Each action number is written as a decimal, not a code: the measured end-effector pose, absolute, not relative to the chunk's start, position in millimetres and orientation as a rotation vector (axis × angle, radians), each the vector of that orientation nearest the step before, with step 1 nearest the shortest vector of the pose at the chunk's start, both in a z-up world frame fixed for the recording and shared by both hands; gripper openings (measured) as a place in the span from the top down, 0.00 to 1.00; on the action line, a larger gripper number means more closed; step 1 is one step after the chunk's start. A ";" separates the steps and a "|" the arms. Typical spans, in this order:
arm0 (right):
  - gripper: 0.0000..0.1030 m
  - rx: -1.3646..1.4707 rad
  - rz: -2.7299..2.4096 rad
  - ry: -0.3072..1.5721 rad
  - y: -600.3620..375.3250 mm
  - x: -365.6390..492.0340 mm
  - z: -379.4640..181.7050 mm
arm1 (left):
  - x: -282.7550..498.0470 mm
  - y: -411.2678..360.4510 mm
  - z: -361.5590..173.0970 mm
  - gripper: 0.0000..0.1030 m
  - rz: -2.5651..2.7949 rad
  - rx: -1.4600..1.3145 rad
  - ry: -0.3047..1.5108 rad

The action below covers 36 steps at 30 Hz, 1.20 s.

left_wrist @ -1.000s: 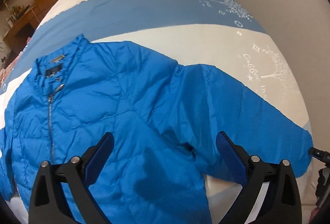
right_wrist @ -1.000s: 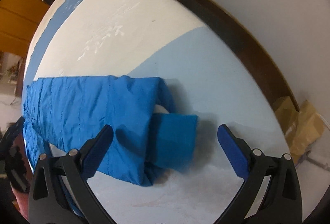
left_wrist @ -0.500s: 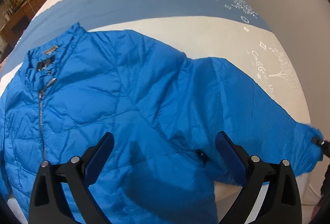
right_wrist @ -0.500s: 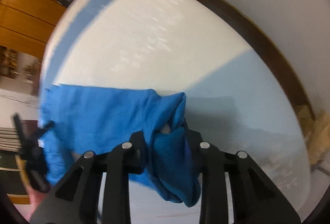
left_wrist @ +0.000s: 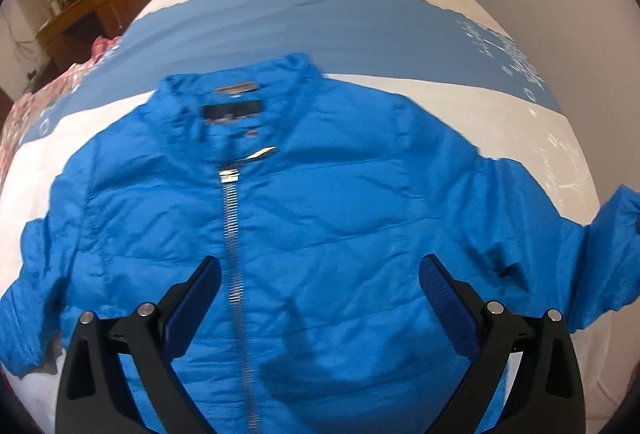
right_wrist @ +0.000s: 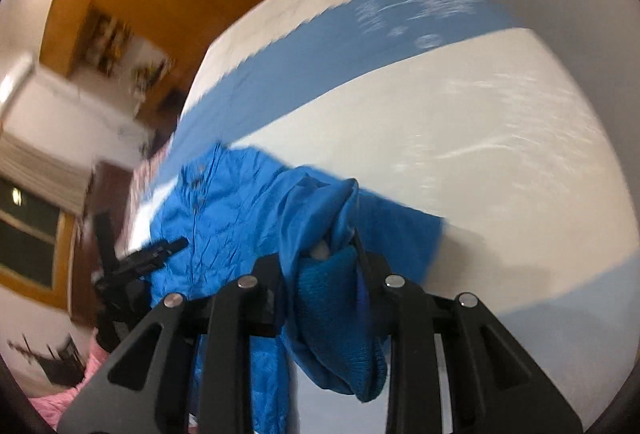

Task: Fold large clothes
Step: 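Grasp a jacket sleeve cuff with the right gripper and fold it across the front, then grasp the other sleeve cuff with the left gripper and fold it across the front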

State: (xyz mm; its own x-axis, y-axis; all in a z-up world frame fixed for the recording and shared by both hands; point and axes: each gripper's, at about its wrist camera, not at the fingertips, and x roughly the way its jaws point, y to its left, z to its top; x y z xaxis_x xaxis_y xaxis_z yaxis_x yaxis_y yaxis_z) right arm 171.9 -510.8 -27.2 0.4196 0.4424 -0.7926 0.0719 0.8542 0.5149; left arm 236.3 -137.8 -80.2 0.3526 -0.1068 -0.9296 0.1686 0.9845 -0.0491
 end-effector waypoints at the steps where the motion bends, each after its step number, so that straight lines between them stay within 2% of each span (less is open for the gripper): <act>1: 0.76 0.491 0.262 1.142 -495.1 182.0 -29.3 | 235.1 -129.0 -79.4 0.04 -0.174 0.052 1.197; 8: 0.75 0.373 0.416 1.250 -392.5 239.0 -59.0 | 232.2 -88.5 -85.8 0.04 -0.167 0.002 1.217; 11: 0.64 0.420 0.534 1.279 -361.0 255.0 -68.8 | 229.4 -75.5 -88.7 0.04 -0.164 -0.023 1.219; 14: 0.62 0.483 0.660 1.276 -343.2 257.8 -67.9 | 227.8 -66.0 -87.9 0.04 -0.182 -0.055 1.220; 16: 0.58 0.541 0.733 1.243 -345.2 253.0 -59.7 | 225.2 -63.2 -87.8 0.04 -0.196 -0.069 1.223; 21: 0.58 0.501 0.557 1.181 -389.8 238.3 -37.6 | 221.3 -80.8 -93.7 0.04 -0.276 -0.100 1.248; 28: 0.58 0.436 0.282 1.236 -454.4 203.5 -62.3 | 223.9 -144.7 -133.1 0.07 -0.374 -0.077 1.372; 29: 0.58 0.437 0.257 1.243 -461.6 198.3 -67.9 | 224.4 -149.7 -138.3 0.13 -0.374 -0.078 1.384; 31: 0.58 0.438 0.218 1.249 -472.4 190.2 -76.8 | 227.0 -157.3 -144.6 0.19 -0.338 -0.068 1.385; 36: 0.58 0.486 0.209 1.228 -481.8 184.7 -86.2 | 232.1 -155.8 -136.3 0.69 -0.363 -0.159 1.363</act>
State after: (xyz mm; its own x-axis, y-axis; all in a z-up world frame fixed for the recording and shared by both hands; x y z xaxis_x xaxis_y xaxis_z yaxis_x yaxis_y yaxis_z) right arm 184.7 -481.8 -86.2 0.3328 0.4084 -0.8500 0.1051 0.8797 0.4639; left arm 232.1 -155.8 -136.3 0.1611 -0.3443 -0.9249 0.1610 0.9338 -0.3195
